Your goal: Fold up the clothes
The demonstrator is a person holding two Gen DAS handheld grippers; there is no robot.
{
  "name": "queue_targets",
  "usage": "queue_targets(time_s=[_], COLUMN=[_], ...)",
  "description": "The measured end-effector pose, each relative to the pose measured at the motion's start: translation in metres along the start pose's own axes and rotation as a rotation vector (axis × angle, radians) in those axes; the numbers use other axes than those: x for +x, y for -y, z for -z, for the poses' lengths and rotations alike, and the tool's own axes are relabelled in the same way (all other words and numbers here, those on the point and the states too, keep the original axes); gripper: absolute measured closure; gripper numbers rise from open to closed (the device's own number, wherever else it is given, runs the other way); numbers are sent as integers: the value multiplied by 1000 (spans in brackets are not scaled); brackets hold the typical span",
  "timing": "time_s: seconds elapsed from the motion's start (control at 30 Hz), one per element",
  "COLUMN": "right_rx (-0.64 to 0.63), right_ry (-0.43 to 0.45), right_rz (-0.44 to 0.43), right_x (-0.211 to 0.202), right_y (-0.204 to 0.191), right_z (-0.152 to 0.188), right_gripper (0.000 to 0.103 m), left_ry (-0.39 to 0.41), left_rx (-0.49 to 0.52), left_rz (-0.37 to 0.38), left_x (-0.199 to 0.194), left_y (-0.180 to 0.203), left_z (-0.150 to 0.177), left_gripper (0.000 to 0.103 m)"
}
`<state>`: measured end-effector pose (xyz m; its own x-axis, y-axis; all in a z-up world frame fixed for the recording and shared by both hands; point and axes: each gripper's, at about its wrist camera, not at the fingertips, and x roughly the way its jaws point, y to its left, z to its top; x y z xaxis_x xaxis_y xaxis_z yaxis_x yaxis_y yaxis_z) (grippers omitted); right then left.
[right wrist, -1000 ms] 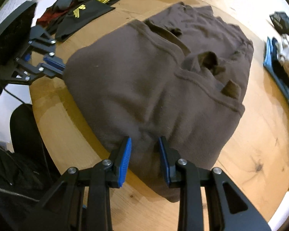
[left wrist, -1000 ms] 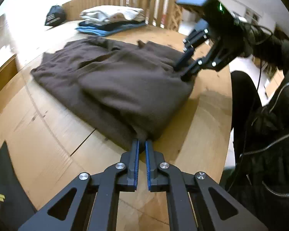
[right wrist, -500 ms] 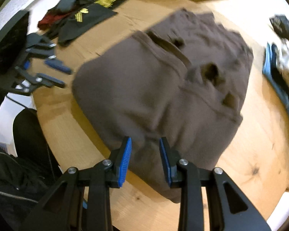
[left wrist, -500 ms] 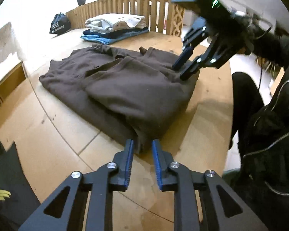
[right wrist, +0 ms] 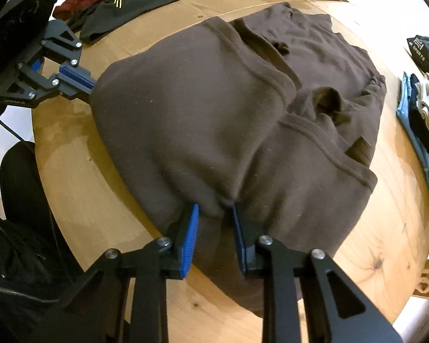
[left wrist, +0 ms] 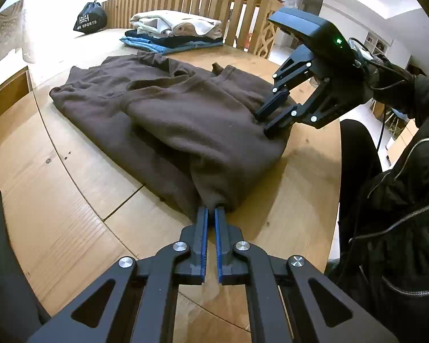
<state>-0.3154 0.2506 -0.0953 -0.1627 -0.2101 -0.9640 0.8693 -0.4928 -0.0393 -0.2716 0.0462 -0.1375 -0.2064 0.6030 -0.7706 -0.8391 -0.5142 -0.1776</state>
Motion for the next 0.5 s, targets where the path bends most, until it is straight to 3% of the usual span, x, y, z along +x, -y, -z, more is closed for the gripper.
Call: queue_targets(time_s=[0.37,0.5], right_rx=[15,15], right_ry=[-50,40], right_rz=[-8,-40], right_x=[-5,-36], right_y=[3,9], right_z=[-7,-30], right_gripper=[80,78], left_ry=[20,56], left_rx=[-69,-53], left_rz=[-9,10], left_x=[-12,-27], left_y=[-8,-6], left_z=[20,13], left_gripper=[103,103])
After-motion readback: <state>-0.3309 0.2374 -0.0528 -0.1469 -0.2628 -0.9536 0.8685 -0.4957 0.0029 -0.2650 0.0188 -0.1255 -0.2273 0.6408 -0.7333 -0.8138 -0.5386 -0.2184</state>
